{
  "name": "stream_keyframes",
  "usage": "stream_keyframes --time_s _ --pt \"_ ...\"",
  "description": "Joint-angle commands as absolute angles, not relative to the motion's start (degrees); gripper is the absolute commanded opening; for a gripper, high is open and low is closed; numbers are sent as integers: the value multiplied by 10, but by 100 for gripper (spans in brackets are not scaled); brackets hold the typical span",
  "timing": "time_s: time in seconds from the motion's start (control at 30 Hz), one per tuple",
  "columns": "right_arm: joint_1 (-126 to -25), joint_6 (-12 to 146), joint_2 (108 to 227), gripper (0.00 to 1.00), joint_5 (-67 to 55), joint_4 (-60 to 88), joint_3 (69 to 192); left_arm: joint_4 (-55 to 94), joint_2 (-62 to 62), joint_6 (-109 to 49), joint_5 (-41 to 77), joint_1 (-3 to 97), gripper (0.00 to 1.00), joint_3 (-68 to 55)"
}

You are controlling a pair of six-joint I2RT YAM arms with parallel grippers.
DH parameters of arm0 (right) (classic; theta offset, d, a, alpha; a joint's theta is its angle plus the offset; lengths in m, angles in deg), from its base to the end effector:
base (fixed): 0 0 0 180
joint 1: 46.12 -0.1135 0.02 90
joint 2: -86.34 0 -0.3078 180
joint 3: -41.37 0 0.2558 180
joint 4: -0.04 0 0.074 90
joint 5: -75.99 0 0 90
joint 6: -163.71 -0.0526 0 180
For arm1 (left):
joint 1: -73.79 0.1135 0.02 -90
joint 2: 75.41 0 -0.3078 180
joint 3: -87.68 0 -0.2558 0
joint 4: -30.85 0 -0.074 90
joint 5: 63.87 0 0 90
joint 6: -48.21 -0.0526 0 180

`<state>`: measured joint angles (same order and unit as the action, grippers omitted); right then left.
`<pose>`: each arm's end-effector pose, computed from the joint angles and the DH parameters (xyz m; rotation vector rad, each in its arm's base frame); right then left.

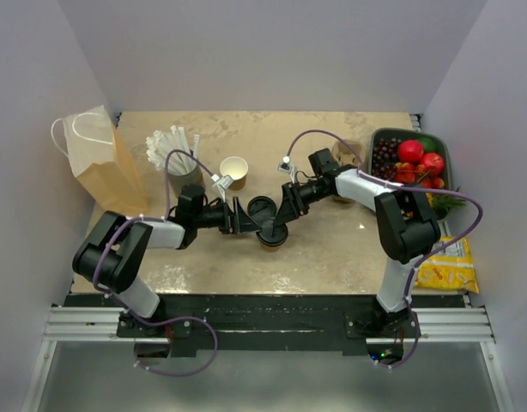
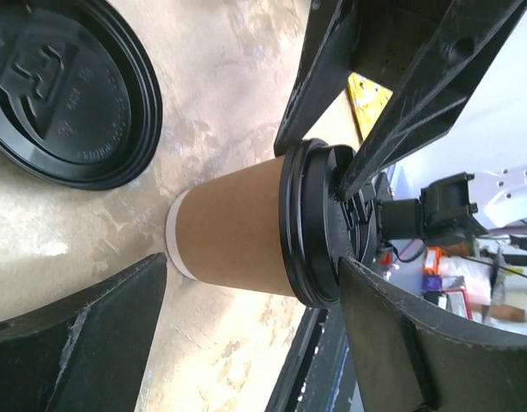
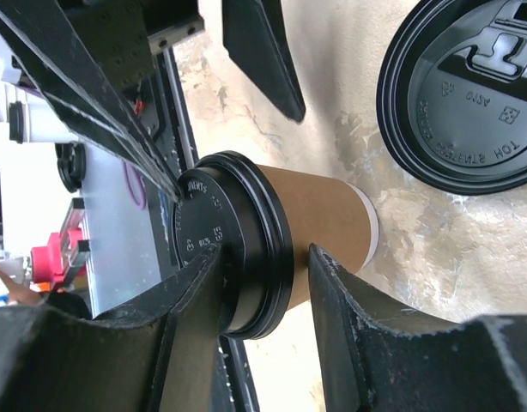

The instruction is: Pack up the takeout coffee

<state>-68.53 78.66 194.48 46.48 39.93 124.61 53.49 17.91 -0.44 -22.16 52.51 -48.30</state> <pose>0.3435 0.1912 0.2079 -0.8990 2.3287 1.5105 0.2672 -0.1462 0.1779 0.2097 2.2088 -1.5046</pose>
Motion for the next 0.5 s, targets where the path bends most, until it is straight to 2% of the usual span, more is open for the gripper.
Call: stream_keyframes --time_s 0.0,0.47 --pt "-677 828 1937 46 423 436 1246 502 152 -49 -188 532 84 -455" --pt "-695 814 1953 58 439 442 1303 530 154 -37 -223 536 84 -456"
